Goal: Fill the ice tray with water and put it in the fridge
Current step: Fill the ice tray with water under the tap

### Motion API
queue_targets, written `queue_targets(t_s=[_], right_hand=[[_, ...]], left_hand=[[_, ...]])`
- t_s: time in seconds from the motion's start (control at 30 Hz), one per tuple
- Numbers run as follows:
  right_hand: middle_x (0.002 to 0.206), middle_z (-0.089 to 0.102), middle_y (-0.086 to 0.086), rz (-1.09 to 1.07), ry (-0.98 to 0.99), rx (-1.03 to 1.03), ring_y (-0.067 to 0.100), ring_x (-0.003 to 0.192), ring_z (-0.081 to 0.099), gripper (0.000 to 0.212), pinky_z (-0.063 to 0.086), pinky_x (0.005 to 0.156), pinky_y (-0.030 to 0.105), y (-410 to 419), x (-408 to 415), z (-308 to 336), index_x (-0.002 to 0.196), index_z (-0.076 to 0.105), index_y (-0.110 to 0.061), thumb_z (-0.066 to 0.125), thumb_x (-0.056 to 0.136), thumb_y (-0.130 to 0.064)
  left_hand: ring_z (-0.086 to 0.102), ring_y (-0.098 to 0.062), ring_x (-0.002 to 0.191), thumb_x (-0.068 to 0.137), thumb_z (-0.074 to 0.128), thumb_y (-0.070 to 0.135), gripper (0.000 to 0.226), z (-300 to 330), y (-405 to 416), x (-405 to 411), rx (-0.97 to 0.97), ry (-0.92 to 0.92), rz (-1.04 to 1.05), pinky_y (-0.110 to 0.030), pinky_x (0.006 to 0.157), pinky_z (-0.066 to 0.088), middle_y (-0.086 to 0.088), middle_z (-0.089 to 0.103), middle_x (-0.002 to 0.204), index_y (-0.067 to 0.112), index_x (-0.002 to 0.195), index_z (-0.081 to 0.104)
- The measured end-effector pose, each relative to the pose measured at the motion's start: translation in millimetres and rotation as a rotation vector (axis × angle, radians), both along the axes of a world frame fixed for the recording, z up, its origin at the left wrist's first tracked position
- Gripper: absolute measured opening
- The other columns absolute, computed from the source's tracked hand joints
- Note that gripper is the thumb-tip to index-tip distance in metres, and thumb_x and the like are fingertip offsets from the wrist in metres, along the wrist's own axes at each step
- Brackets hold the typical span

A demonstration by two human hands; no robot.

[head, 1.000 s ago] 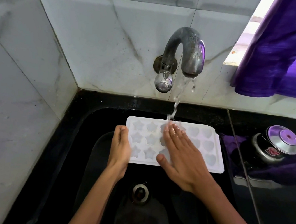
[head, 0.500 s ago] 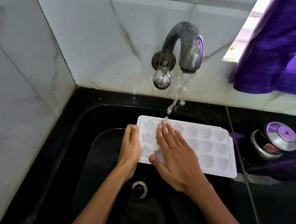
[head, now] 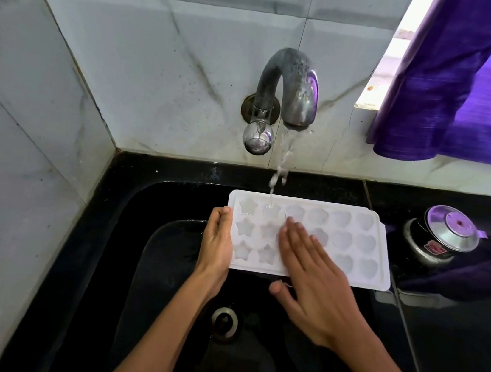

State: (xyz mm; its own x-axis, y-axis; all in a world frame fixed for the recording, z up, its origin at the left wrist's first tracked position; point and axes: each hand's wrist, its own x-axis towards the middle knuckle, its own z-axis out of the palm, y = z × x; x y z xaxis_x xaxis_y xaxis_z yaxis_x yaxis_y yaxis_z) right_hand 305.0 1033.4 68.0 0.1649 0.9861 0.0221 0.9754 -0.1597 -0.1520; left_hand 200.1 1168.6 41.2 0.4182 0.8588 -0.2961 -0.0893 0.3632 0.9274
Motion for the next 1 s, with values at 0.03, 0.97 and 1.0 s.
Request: queue_targets(t_s=[0.03, 0.97, 1.0], right_hand=[[0.158, 0.002, 0.009, -0.042, 0.011, 0.018, 0.02, 0.147, 0.002, 0.083, 0.002, 0.116, 0.032, 4.1, 5.1, 0.9, 0.151, 0.006, -0.008, 0.002, 0.093, -0.067], [0.159, 0.006, 0.007, -0.217, -0.009, 0.19, 0.017, 0.148, 0.004, 0.077, 0.003, 0.119, 0.035, -3.6, -2.5, -7.6, 0.151, 0.01, -0.009, 0.005, 0.095, -0.062], [0.159, -0.002, 0.006, -0.26, 0.044, 0.232, 0.016, 0.147, -0.003, 0.079, 0.001, 0.12, 0.033, -3.1, -6.5, -6.0, 0.151, 0.005, -0.009, 0.002, 0.094, -0.063]], left_hand=[[0.065, -0.024, 0.092, 0.098, 0.037, 0.042, 0.029, 1.8, -1.5, 0.9, -0.019, -0.018, -0.008, -0.044, 0.082, 0.055, -0.006, 0.068, 0.099, 0.019, 0.094, 0.055], [0.07, -0.016, 0.085, 0.099, 0.035, 0.039, 0.032, 14.7, 12.9, -82.0, 0.048, 0.012, 0.207, -0.029, 0.061, 0.057, 0.001, 0.071, 0.097, 0.019, 0.105, 0.059], [0.069, -0.017, 0.087, 0.099, 0.035, 0.04, 0.032, 15.6, 10.7, -84.0, 0.053, 0.006, 0.208, -0.03, 0.064, 0.057, 0.001, 0.071, 0.098, 0.019, 0.105, 0.059]])
